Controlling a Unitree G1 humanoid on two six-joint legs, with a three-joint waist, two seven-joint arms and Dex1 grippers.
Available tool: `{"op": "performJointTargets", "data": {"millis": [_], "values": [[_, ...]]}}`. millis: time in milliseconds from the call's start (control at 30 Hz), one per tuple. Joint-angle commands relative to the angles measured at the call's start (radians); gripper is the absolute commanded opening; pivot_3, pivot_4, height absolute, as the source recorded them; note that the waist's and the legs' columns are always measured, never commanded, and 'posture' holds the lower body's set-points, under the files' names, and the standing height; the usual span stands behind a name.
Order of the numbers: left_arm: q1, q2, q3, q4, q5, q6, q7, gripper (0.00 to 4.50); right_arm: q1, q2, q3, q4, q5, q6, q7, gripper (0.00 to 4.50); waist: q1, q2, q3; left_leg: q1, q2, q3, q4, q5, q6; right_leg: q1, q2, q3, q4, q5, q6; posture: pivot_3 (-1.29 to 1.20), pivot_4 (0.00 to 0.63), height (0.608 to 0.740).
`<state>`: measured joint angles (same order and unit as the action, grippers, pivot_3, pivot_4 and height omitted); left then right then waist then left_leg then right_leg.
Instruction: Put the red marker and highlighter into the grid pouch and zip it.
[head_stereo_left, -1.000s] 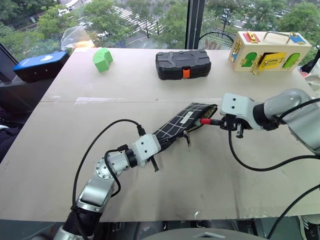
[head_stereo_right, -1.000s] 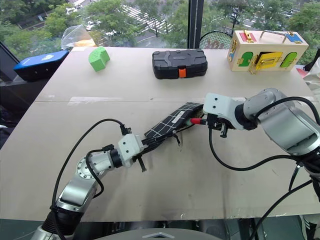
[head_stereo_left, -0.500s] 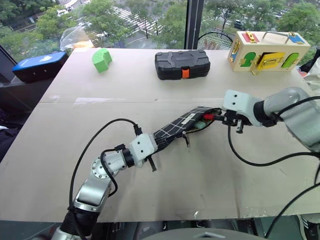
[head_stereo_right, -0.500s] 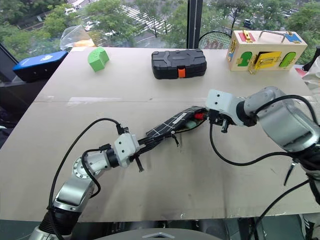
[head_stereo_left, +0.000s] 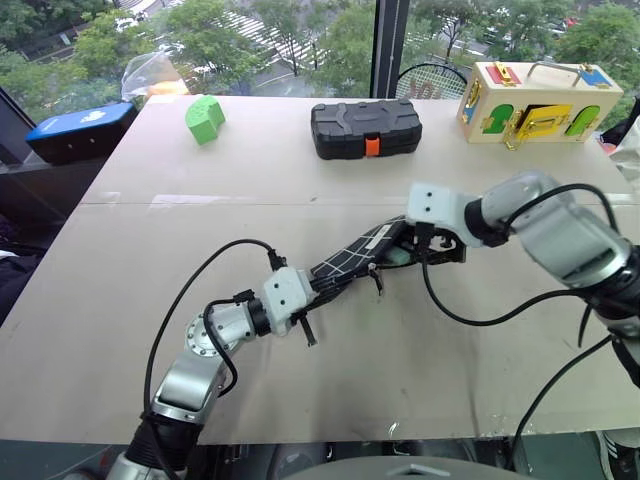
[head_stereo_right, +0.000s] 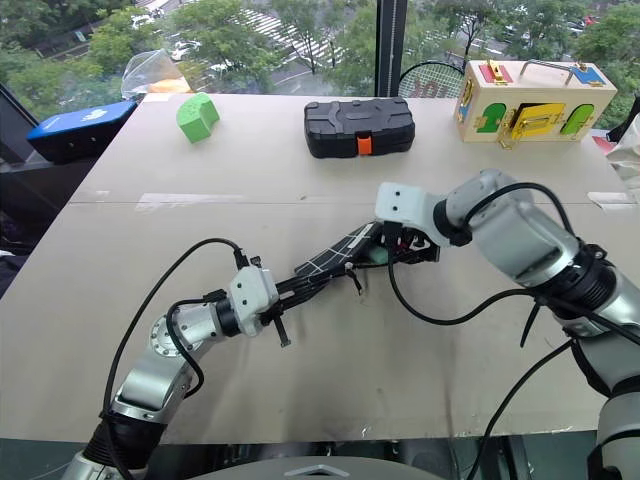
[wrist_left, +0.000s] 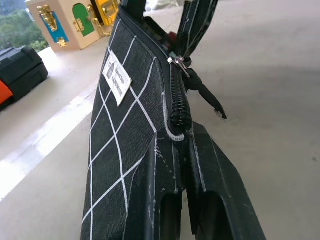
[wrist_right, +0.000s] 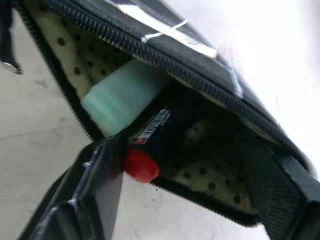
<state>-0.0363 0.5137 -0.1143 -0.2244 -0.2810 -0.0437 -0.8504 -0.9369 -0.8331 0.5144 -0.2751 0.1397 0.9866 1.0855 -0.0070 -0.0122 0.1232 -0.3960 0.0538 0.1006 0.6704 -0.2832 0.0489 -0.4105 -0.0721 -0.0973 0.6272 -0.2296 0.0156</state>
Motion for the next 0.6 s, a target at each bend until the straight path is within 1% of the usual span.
{"op": "performJointTargets", "data": {"millis": [33, 133, 200, 267, 300, 367, 500, 600], "values": [[-0.002, 0.002, 0.056, -0.050, -0.135, 0.082, -0.028, 0.00, 0.003, -0.059, -0.247, -0.105, 0.160, 0.116, 0.061, 3.37, 0.000, 0.000, 0.000, 0.000, 0.000, -0.001, 0.000, 0.000, 0.000, 0.000, -0.001, 0.000, 0.000, 0.000, 0.000, 0.00, 0.150, 0.740], [-0.038, -0.002, 0.082, -0.069, -0.220, 0.162, -0.032, 0.00, 0.039, -0.093, -0.353, -0.165, 0.236, 0.191, 0.058, 3.37, 0.001, -0.001, -0.001, 0.000, 0.000, -0.001, 0.000, 0.000, 0.000, 0.001, -0.002, 0.001, 0.000, 0.000, 0.000, 0.00, 0.150, 0.740], [-0.055, 0.007, 0.078, -0.075, -0.237, 0.188, -0.054, 0.00, 0.078, -0.115, -0.386, -0.216, 0.265, 0.220, 0.037, 3.37, 0.001, -0.001, -0.001, 0.000, 0.000, -0.002, 0.000, 0.000, 0.000, 0.001, -0.002, 0.001, 0.000, 0.000, 0.000, 0.00, 0.150, 0.740], [-0.064, 0.008, 0.079, -0.079, -0.249, 0.211, -0.060, 0.00, 0.116, -0.102, -0.411, -0.281, 0.309, 0.275, 0.006, 3.37, 0.000, -0.001, -0.001, 0.000, 0.000, -0.002, 0.000, 0.000, 0.000, 0.001, -0.002, 0.001, 0.000, 0.000, 0.000, 0.00, 0.150, 0.740], [-0.074, 0.002, 0.085, -0.082, -0.267, 0.236, -0.050, 0.00, 0.144, -0.074, -0.426, -0.323, 0.343, 0.319, -0.017, 3.37, -0.002, -0.001, -0.001, 0.000, 0.000, -0.002, 0.000, 0.000, 0.000, 0.001, -0.002, 0.001, 0.000, 0.000, 0.000, 0.00, 0.150, 0.740], [-0.092, 0.013, 0.082, -0.082, -0.266, 0.251, -0.065, 0.00, 0.192, 0.020, -0.450, -0.385, 0.385, 0.406, -0.091, 3.37, -0.005, -0.003, -0.002, 0.001, 0.000, -0.002, 0.000, 0.000, 0.000, 0.001, -0.001, 0.002, 0.001, 0.000, 0.000, 0.00, 0.150, 0.740], [-0.122, 0.024, 0.080, -0.079, -0.235, 0.246, -0.074, 0.00, 0.264, 0.261, -0.495, -0.443, 0.415, 0.593, -0.245, 3.37, -0.004, -0.003, -0.002, 0.001, 0.001, -0.002, 0.000, 0.000, -0.001, 0.001, 0.001, 0.002, 0.004, 0.000, 0.000, 0.00, 0.150, 0.740], [-0.131, 0.029, 0.066, -0.087, -0.201, 0.235, -0.067, 0.00, 0.326, 0.384, -0.528, -0.455, 0.452, 0.628, -0.334, 3.37, 0.005, -0.004, -0.003, 0.001, 0.000, -0.003, 0.001, 0.000, -0.001, 0.001, 0.002, 0.001, 0.005, 0.000, 0.000, 0.00, 0.150, 0.740]]}}
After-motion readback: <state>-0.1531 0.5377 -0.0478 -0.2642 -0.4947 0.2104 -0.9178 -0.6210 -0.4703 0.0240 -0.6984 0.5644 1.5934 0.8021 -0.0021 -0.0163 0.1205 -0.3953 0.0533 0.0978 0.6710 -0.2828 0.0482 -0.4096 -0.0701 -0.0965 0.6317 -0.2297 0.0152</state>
